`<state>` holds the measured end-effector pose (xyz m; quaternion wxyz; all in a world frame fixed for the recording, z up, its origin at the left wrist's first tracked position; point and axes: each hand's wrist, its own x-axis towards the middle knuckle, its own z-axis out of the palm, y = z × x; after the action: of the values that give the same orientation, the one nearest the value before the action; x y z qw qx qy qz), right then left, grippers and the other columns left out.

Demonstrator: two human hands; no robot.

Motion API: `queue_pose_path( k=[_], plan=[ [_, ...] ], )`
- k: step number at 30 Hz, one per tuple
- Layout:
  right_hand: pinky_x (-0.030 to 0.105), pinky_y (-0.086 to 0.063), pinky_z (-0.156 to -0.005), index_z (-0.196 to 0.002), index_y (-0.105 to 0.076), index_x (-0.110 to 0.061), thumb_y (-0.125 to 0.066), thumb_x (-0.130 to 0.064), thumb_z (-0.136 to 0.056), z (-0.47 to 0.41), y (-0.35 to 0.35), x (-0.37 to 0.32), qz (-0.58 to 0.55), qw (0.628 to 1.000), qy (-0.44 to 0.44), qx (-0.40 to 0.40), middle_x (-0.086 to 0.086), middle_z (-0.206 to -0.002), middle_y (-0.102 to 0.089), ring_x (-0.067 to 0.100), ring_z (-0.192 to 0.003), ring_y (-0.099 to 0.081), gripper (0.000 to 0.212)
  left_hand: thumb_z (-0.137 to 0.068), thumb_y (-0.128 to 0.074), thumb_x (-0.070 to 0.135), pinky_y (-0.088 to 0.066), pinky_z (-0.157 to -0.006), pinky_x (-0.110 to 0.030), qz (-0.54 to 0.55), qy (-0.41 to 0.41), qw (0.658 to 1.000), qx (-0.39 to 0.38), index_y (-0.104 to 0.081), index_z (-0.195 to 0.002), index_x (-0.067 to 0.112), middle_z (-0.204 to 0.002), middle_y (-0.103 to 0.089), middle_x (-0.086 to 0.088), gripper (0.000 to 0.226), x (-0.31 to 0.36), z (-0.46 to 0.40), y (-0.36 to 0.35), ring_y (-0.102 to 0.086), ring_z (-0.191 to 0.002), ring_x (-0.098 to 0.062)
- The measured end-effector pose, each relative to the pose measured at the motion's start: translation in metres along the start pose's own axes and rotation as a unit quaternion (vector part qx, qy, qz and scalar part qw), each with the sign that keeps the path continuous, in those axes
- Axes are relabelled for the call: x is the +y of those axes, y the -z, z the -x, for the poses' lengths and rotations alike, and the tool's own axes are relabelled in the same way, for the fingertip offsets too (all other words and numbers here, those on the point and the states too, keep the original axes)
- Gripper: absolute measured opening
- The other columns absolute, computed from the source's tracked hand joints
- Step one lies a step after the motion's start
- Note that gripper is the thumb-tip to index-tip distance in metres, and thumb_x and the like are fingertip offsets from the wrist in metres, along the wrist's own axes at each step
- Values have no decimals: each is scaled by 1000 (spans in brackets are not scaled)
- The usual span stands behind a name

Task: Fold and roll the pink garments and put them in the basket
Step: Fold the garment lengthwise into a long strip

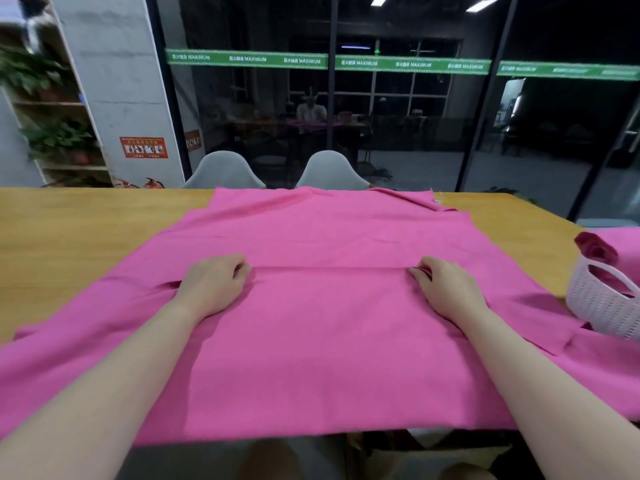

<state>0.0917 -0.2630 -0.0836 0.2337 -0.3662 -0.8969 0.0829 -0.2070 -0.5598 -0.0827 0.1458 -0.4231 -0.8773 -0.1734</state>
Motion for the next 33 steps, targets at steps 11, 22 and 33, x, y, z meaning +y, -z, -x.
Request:
queue_pose_path(
  k=[11, 22, 33],
  plan=[
    [43, -49, -67, -80, -53, -21, -54, -40, -102, 74, 30, -1, -13, 1000, 19, 14, 8, -84, -70, 36, -85, -63, 29, -106, -41, 38, -41, -70, -41, -18, -15, 1000, -14, -54, -91, 20, -96, -70, -5, 27, 10, 75, 31, -63, -92, -36],
    [37, -36, -56, -90, -58, -17, -50, -40, -103, 54, 60, -22, 62, 989, 84, 106, 6, -77, -68, 35, -75, -65, 28, -107, -37, 37, -39, -67, -40, -42, -43, 998, 36, -47, -86, 21, -89, -69, -8, 28, 8, 58, 58, -65, -85, -37],
    [39, -46, -66, -93, -56, -18, -45, -43, -104, -47, 13, -22, 109, 992, 58, 16, 7, -91, -71, 35, -86, -65, 29, -108, -33, 36, -36, -65, -38, -122, -70, 990, 4, -47, -88, 22, -93, -70, -7, 29, -1, -44, 37, -65, -86, -35]
  ],
)
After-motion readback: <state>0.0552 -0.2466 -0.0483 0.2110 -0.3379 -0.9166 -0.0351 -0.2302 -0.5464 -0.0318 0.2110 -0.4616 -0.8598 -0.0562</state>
